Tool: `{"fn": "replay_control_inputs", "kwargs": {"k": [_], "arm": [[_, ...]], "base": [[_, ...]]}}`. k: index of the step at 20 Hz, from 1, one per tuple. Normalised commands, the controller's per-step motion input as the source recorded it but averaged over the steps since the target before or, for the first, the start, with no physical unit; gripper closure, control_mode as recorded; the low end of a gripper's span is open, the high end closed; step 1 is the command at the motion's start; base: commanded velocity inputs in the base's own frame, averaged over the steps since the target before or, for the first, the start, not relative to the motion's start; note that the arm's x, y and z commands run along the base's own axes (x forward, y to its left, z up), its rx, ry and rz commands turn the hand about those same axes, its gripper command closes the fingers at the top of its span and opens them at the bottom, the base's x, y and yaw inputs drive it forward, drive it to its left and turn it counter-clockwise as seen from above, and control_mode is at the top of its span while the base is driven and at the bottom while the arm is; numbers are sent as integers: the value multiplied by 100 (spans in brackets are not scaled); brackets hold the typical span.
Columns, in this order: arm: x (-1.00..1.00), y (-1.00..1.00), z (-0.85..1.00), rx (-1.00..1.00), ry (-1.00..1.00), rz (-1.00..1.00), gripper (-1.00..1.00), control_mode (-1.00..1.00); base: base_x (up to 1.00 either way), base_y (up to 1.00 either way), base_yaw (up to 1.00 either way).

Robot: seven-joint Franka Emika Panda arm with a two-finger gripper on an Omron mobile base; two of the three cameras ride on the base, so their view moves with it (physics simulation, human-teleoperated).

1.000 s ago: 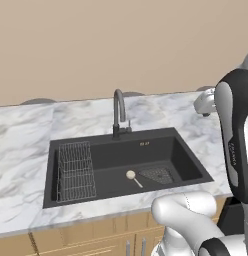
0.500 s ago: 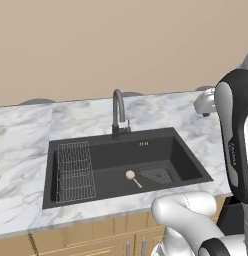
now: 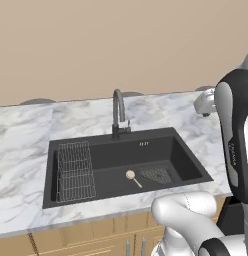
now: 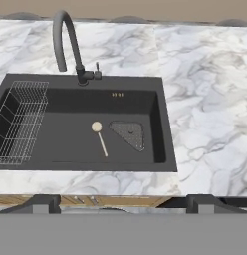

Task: Pick up the dish brush and soap dispenser from the sink, and place them back in the cabinet, and close the cabinet doors.

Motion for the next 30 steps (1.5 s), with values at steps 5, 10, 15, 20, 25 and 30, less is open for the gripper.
{"fn": "replay_control_inputs", "kwargs": {"k": [5,10,15,20,25,30], "arm": [[0,0,0,0,0,0,-100,-100],[0,0,-2,0,0,0,-100,-100],[21,0,-30,0,0,0,-100,-100],[36,3,-49,0,0,3,-100,-100],[35,7,-44,0,0,5,-100,-100],[30,11,-44,0,0,5,-100,-100]], "base": [[0,0,0],[0,0,0],[0,0,0],[0,0,0],[0,0,0],[0,0,0]]}}
